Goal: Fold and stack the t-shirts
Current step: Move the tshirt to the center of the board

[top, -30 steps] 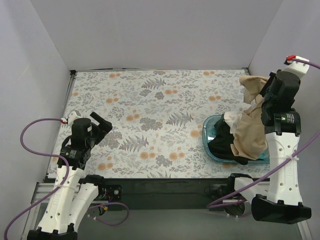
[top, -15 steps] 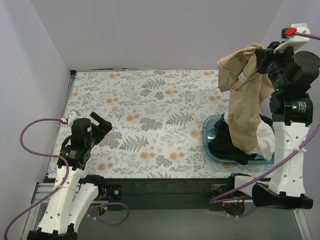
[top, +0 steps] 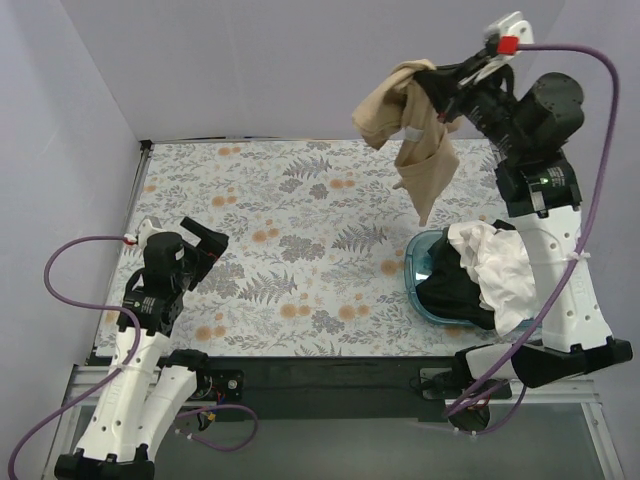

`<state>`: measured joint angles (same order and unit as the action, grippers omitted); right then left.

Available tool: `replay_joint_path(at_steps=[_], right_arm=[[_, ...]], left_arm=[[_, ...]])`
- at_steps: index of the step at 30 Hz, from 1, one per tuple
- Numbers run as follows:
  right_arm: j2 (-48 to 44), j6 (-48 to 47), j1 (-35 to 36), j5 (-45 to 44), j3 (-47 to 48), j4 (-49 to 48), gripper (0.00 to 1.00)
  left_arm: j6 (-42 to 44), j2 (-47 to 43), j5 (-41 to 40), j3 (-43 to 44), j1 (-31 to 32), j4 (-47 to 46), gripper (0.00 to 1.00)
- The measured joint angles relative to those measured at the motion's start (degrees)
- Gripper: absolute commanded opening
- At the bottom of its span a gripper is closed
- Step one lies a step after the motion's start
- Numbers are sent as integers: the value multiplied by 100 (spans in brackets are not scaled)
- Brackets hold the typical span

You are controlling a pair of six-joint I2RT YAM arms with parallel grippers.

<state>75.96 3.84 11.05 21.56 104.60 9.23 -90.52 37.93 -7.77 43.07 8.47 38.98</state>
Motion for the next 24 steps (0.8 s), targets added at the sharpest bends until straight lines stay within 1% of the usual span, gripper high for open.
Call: replay_joint_path(at_steps=[2,5,11,17,23,24], right_arm=[[118,-227,645,-26,15,-114,1],[367,-452,1303,-190,35,-249,1],[1097,-826,2208,-691,76,-319,1],[1510,-901,3093,-1554,-463,-297,1],[2376,-850,3646,-1849,-737,-306,1],[2592,-839,3707,-1843,-739,-286,4]], left_arm=[[-83,35,39,-61,0,-87,98],[-160,92,44,-140,0,-153,98],[-315,-111,-4,-297,0,-195,98],[-404,-470,-166,-437,0,-129,98],[-490,-476,-219,-577,0,7,98],[-505,-476,-221,-621,0,13,98]])
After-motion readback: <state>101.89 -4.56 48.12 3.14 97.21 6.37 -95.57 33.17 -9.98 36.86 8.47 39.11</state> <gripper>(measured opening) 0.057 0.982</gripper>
